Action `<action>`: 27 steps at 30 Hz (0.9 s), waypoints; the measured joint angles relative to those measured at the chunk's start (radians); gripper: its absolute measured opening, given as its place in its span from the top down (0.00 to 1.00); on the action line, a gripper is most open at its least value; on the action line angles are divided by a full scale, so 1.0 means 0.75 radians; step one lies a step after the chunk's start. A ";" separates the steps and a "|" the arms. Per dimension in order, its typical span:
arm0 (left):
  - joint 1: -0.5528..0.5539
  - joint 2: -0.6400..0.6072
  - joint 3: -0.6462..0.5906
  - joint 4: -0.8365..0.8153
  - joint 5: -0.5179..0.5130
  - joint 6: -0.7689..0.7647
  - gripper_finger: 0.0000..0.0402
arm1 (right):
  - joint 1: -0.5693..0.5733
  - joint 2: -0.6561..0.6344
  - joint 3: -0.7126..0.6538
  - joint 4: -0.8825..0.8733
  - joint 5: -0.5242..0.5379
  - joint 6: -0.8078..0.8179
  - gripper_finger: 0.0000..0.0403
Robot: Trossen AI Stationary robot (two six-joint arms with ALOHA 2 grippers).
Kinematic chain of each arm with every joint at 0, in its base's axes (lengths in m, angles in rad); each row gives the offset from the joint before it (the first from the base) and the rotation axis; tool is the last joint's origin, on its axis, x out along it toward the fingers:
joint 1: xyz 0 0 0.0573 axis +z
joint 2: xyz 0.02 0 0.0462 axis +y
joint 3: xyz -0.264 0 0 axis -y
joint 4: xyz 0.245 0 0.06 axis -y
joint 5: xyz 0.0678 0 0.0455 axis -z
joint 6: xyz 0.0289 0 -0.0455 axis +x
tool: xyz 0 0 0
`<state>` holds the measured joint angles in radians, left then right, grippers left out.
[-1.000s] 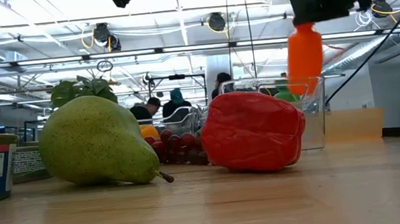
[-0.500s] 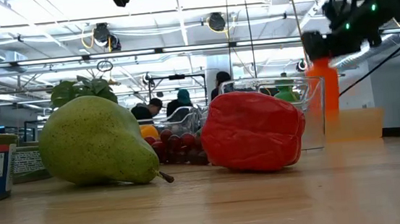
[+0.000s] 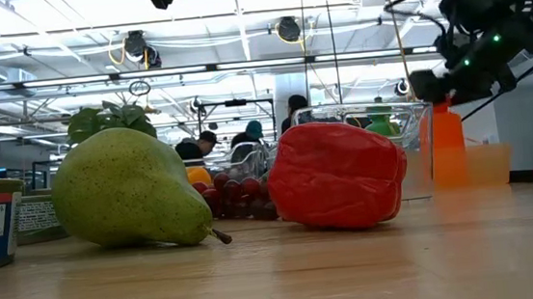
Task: Pick & Place Food Item
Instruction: Put the orange water bottle into the orange bin, then adjust the orange bin on the table
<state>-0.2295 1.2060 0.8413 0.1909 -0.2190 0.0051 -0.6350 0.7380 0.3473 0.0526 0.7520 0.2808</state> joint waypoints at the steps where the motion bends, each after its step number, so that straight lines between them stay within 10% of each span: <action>1: 0.000 0.000 0.000 0.000 0.000 0.000 0.11 | 0.000 0.003 -0.004 -0.011 0.002 -0.012 0.37; 27: 0.001 0.000 0.000 0.000 -0.001 -0.001 0.13 | 0.002 -0.133 -0.001 0.090 0.006 -0.248 0.23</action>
<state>-0.2287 1.2060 0.8413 0.1909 -0.2195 0.0042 -0.6334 0.6380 0.3467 0.1202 0.7563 0.0948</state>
